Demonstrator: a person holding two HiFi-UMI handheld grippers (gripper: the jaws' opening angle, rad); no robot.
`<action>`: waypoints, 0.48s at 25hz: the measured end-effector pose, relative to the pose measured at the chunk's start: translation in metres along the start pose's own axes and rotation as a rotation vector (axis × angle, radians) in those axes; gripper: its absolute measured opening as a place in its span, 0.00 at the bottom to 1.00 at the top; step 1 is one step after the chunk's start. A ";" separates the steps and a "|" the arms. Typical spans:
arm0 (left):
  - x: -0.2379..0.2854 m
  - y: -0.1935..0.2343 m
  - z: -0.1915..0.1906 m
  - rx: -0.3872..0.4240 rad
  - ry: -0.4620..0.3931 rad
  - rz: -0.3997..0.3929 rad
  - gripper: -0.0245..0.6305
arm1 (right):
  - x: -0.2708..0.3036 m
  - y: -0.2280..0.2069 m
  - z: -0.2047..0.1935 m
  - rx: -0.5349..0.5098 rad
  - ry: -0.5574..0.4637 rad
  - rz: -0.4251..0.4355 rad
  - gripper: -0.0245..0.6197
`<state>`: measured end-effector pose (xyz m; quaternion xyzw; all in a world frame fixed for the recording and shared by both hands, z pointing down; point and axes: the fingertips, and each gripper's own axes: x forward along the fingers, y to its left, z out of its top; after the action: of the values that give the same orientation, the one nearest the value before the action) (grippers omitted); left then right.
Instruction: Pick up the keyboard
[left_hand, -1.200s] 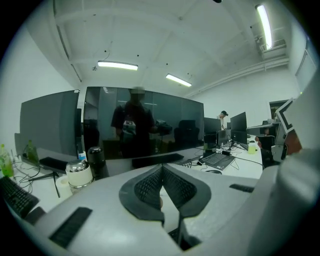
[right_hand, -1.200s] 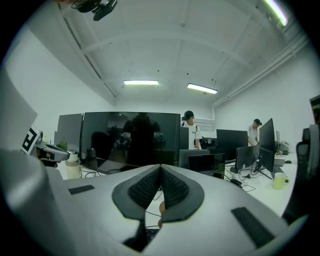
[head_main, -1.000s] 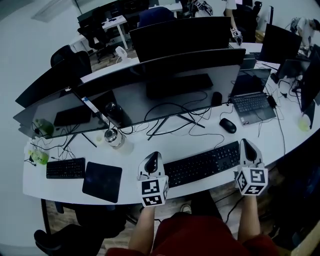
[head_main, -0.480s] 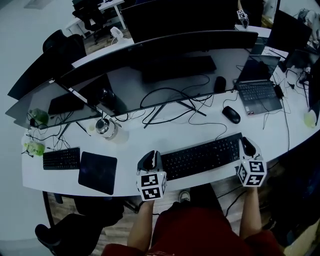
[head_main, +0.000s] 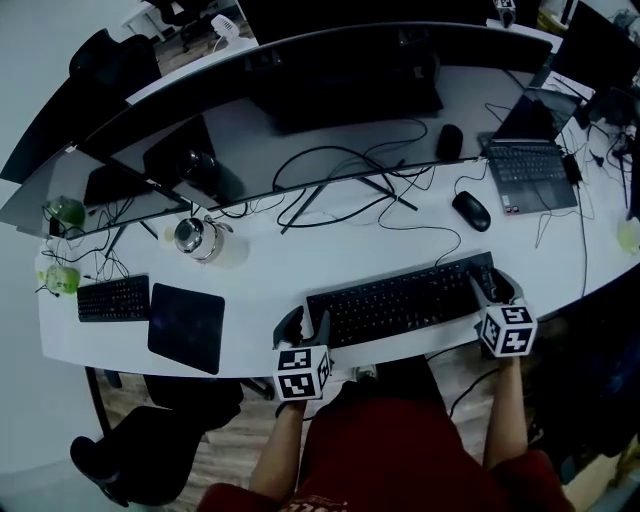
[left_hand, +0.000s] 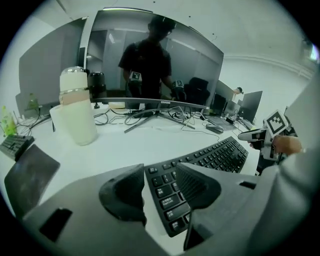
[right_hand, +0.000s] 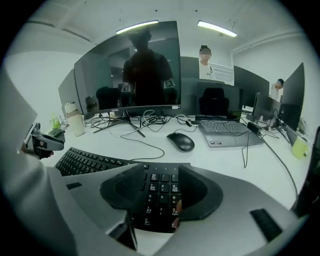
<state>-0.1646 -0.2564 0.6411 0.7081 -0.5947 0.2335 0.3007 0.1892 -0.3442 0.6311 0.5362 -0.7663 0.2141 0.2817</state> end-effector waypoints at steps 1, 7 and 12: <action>0.001 -0.001 -0.006 -0.012 0.017 -0.010 0.32 | 0.003 -0.001 -0.003 0.003 0.018 0.010 0.38; 0.004 -0.012 -0.029 -0.079 0.106 -0.053 0.42 | 0.020 -0.003 -0.022 0.023 0.129 0.088 0.54; 0.010 -0.014 -0.038 -0.155 0.139 -0.080 0.48 | 0.026 -0.005 -0.026 0.025 0.153 0.129 0.60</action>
<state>-0.1481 -0.2352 0.6728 0.6878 -0.5601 0.2232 0.4041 0.1918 -0.3479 0.6681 0.4712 -0.7728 0.2817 0.3185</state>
